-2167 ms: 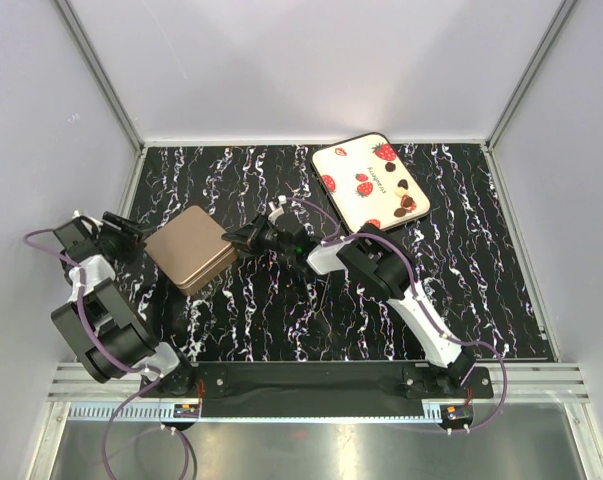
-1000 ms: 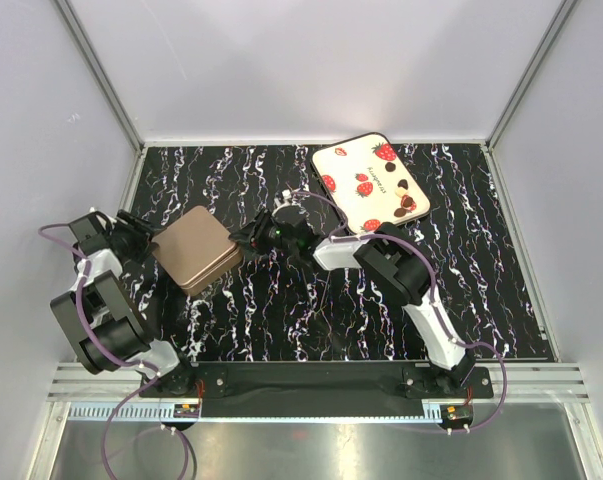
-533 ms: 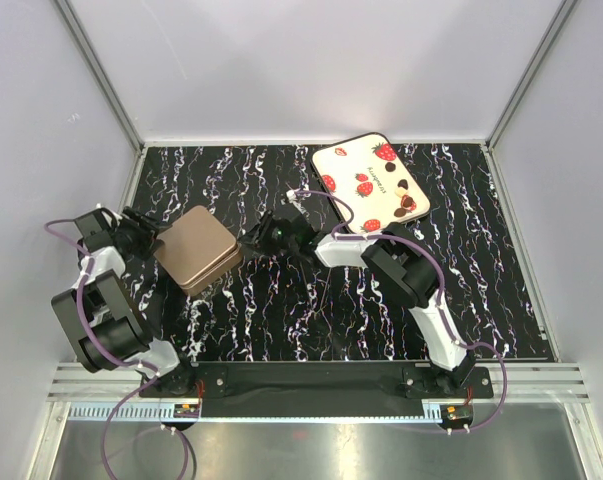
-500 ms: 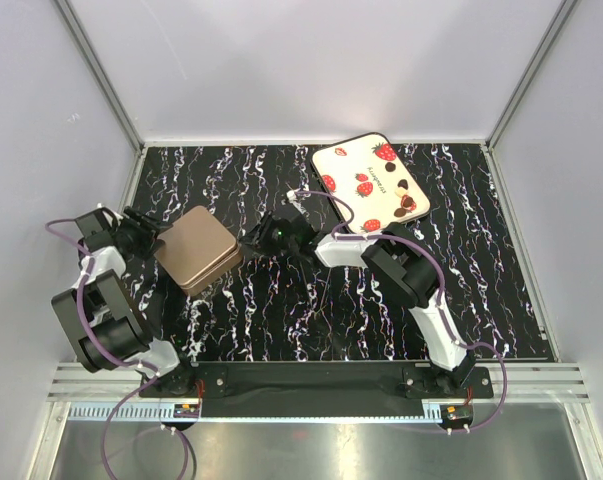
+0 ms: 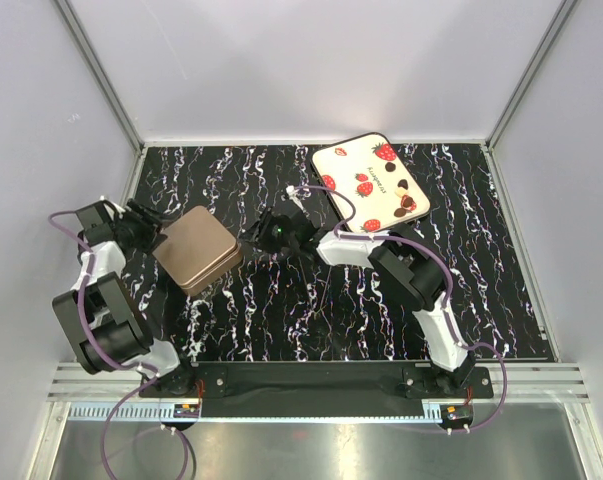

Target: Pack the chocolate

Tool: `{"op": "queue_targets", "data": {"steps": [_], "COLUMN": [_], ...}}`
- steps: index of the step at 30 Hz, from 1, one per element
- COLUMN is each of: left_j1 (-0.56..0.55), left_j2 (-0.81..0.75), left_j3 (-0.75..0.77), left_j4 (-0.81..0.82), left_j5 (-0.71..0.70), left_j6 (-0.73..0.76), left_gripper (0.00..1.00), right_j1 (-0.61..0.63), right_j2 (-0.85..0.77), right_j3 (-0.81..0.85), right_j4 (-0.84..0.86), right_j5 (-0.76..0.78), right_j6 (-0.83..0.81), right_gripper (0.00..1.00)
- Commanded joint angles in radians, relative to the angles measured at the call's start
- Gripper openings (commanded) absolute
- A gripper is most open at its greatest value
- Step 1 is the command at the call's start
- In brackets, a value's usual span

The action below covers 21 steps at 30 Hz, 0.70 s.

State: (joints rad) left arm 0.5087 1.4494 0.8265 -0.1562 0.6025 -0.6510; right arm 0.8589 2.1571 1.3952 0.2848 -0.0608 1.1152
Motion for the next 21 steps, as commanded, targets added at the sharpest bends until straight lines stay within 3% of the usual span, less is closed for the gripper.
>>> {"op": "queue_targets", "data": {"steps": [1,5,11,21], "left_j1": [-0.002,-0.004,-0.002,-0.013], "left_j2": [-0.081,-0.101,-0.086,-0.015], "left_j3": [0.094,0.158,0.154,0.082], "left_j4": [-0.029,-0.167,-0.256,-0.183], "left_j5": [0.016,-0.107,-0.329,-0.342], "left_j6": [0.022,0.068,0.119,0.108], "left_gripper": [0.66,0.66,0.65,0.63], "right_j1": [0.015,0.015,0.022,0.057], "right_j2": [-0.068,-0.077,-0.092,-0.072], "right_j3": [0.041,0.045,0.07,0.129], "right_j4": [-0.003,-0.025,-0.076,-0.095], "right_j5": [0.042,0.05,0.056,0.073], "right_j6": [-0.028,-0.035,-0.074,-0.074], "right_gripper": [0.45,0.47,0.59,0.7]}}
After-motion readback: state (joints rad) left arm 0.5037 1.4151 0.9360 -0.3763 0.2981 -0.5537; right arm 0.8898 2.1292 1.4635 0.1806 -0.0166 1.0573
